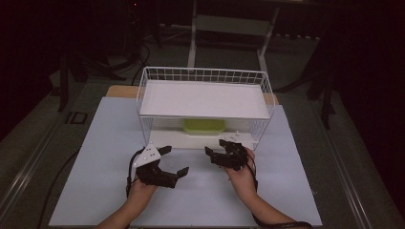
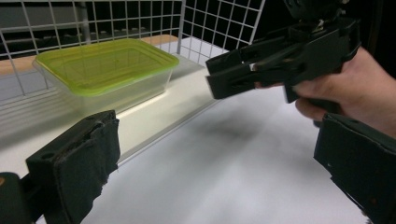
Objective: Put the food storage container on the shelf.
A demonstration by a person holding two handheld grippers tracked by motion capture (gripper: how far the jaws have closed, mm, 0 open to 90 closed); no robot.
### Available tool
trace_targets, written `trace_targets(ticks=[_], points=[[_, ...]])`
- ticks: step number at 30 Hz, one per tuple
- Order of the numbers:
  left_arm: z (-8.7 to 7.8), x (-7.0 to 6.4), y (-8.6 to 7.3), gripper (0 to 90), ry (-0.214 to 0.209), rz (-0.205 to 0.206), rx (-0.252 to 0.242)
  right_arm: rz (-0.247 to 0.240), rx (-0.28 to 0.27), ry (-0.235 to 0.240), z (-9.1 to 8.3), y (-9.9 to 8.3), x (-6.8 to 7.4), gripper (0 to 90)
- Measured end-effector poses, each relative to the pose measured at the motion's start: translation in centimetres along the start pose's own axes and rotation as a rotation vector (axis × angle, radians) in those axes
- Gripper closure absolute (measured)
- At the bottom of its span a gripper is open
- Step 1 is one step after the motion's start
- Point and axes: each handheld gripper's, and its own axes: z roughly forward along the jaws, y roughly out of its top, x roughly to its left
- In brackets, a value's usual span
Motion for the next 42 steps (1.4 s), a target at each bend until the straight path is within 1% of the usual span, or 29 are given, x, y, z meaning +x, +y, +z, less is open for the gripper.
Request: trace_targets(ticks=[2,3,4,5,6,7,9,11,13,16,17,19,20,23,28,31,34,38,40,42], points=[[-0.3,0.0,0.0,0.9,-0.001,0.001,0.003,0.006,0.004,0.028,-0.5,-0.2,-0.1,21.1],[-0.5,0.0,0.0,0.9,-0.003,-0.005,0.001,0.005,0.005,0.046,-0.8,-0.3,-0.1,16.8],[-0.8,0.0,0.0,0.9,-0.007,-0.019,-0.005,0.004,0.004,0.049,-1.0,-0.4,0.0,16.7],[-0.8,0.0,0.0,0.9,-0.007,-0.019,-0.005,0.004,0.004,0.049,-1.0,-0.4,0.0,16.7],[-0.9,0.0,-0.1,0.9,-0.008,-0.022,-0.006,-0.009,-0.005,0.060,-1.6,-0.7,0.0,16.6],[-1.0,0.0,-0.1,0.9,-0.014,-0.025,-0.011,-0.021,0.003,0.047,-1.7,-0.8,0.0,16.6],[-1.2,-0.1,-0.1,0.9,-0.019,-0.021,-0.002,-0.014,0.007,0.063,-2.1,-1.0,0.0,16.6],[-1.5,-0.1,-0.1,0.9,-0.030,-0.020,-0.003,-0.015,0.012,0.059,-2.5,-1.1,-0.1,16.6],[-1.8,-0.2,-0.1,0.9,-0.034,-0.011,0.003,-0.009,0.006,0.064,-3.0,-1.3,-0.1,16.6],[-2.2,-0.3,-0.1,0.9,-0.040,-0.005,0.007,-0.021,-0.008,0.067,-3.9,-1.5,-0.2,16.7],[-2.4,-0.3,-0.2,0.9,-0.042,-0.004,0.010,-0.032,-0.008,0.060,-4.1,-1.5,-0.1,16.7],[-2.7,-0.3,-0.3,0.9,-0.046,-0.008,0.003,-0.039,-0.021,0.062,-4.7,-1.7,-0.1,16.7],[-2.9,-0.3,-0.3,0.9,-0.047,-0.012,0.001,-0.047,-0.023,0.055,-4.9,-1.7,-0.1,16.7],[-3.4,-0.2,-0.4,0.9,-0.054,-0.020,-0.004,-0.044,-0.031,0.063,-5.6,-1.9,-0.2,16.7],[-4.2,-0.1,-0.7,0.9,-0.054,-0.018,0.002,-0.053,-0.043,0.074,-6.8,-2.5,0.0,16.6],[-4.7,-0.1,-1.0,0.9,-0.037,-0.025,-0.001,-0.072,-0.053,0.077,-7.5,-2.9,-0.1,16.6],[-4.9,-0.2,-1.2,0.9,-0.036,-0.028,0.001,-0.053,-0.052,0.075,-8.1,-3.4,-0.4,16.7],[-5.2,-0.4,-1.6,0.9,-0.044,-0.025,0.005,-0.065,-0.046,0.068,-8.8,-4.1,-0.7,16.7],[-5.3,-0.5,-1.7,0.9,-0.045,-0.021,0.009,-0.064,-0.039,0.067,-9.0,-4.3,-0.8,16.7],[-5.4,-0.5,-1.8,0.9,-0.046,-0.021,0.012,-0.053,-0.040,0.071,-9.3,-4.5,-1.0,16.7]])
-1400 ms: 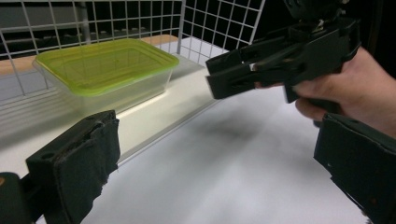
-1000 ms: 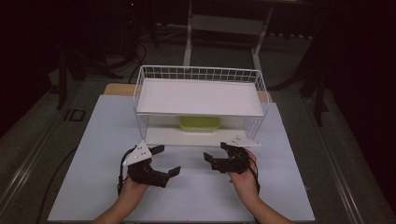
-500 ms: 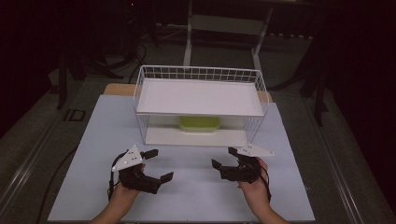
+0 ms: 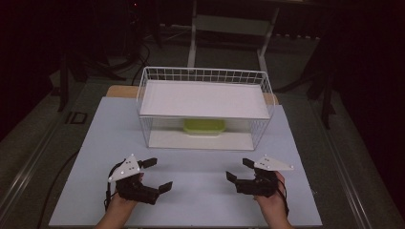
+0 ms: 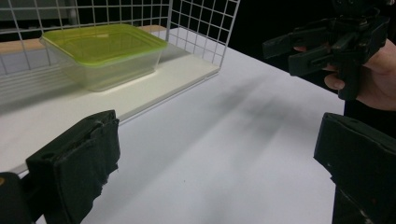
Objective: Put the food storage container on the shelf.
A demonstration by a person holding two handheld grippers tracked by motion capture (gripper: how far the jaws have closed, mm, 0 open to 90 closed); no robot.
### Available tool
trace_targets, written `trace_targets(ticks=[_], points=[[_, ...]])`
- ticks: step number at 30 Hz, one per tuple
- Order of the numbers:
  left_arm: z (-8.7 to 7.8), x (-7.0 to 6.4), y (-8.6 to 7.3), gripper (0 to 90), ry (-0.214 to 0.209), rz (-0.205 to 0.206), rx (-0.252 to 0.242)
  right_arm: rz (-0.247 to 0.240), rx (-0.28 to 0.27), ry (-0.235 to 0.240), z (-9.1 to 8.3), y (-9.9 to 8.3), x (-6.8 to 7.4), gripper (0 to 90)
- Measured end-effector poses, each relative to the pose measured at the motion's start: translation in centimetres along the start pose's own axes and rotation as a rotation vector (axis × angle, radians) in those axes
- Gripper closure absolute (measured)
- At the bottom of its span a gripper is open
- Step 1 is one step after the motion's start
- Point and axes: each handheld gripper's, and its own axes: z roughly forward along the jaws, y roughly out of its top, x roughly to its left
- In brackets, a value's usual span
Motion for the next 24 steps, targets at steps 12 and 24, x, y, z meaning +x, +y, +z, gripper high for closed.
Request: trace_targets(ticks=[12,24], points=[[-0.3,0.0,-1.0,0.9,0.010,0.008,-0.007,-0.012,0.022,-0.025,-1.1,-1.8,-0.7,16.6],[-0.1,0.7,-1.7,0.9,0.008,-0.011,-0.005,-0.079,-0.039,-0.022,-1.1,-2.2,-1.8,14.9]])
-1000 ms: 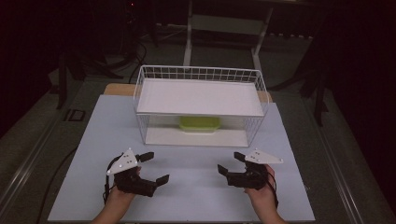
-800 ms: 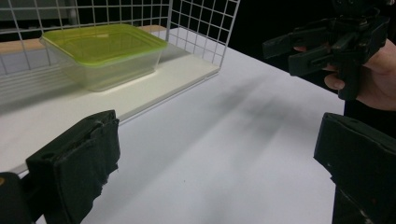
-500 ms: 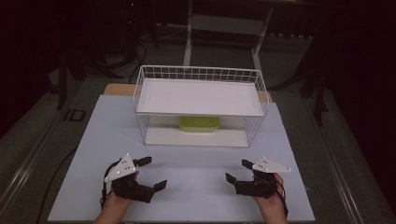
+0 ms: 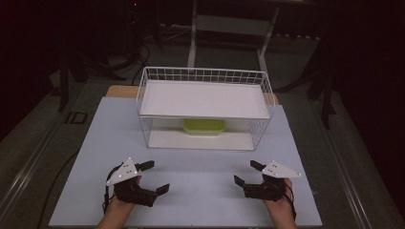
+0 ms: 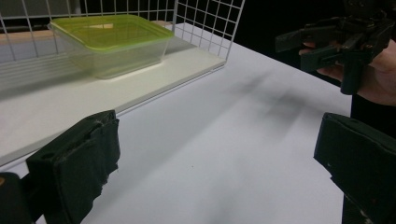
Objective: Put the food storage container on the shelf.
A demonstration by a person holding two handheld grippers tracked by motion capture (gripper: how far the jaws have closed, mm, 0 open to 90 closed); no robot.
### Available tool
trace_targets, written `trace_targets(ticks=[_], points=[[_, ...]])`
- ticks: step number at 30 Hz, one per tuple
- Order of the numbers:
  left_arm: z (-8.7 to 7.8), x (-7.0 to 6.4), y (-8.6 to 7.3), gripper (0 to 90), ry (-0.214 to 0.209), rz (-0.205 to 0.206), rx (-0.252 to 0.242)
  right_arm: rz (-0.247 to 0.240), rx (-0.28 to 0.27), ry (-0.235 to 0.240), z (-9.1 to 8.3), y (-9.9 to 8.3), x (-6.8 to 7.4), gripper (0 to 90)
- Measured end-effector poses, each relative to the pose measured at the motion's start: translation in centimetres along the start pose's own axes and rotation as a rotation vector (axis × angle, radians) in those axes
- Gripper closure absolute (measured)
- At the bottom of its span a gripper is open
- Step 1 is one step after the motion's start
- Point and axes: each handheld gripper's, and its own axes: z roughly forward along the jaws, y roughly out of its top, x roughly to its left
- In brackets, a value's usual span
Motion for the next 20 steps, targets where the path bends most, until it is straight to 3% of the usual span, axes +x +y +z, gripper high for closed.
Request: trace_targets(ticks=[7,14,20], points=[[0.2,0.1,0.0,0.9,-0.010,0.008,-0.011,-0.001,-0.013,0.027,0.3,-0.2,-0.2,14.9],[0.3,0.4,-0.3,0.9,-0.025,-0.035,-0.011,-0.003,0.007,0.060,0.8,-0.4,-0.2,15.0],[0.5,0.3,-0.2,0.9,-0.030,-0.025,-0.017,0.006,0.021,0.076,1.1,-0.5,-0.1,15.0]])
